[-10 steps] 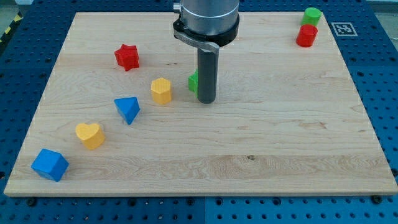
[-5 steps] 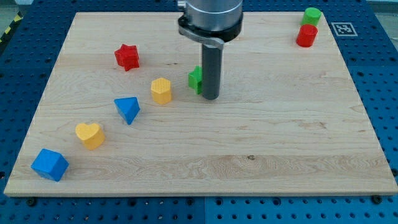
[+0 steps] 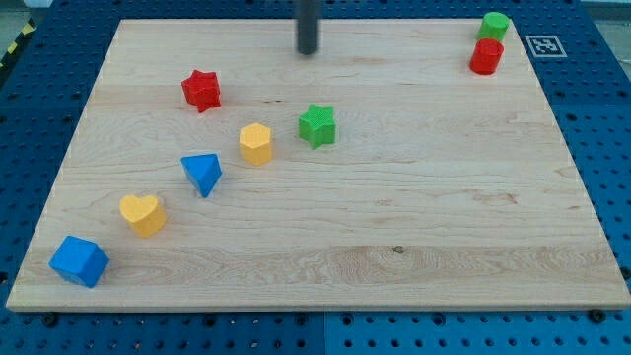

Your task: Move red star closer to the green star

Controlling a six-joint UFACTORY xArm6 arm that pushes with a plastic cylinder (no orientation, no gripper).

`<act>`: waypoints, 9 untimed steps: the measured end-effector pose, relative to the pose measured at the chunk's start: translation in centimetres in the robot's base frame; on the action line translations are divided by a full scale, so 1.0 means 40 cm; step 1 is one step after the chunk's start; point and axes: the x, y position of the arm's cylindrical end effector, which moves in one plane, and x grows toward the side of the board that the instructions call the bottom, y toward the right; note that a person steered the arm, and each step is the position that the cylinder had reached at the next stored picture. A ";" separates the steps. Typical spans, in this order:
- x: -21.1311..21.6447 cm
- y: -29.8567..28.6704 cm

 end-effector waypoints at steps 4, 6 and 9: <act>0.180 -0.453; 0.254 -0.391; 0.254 -0.074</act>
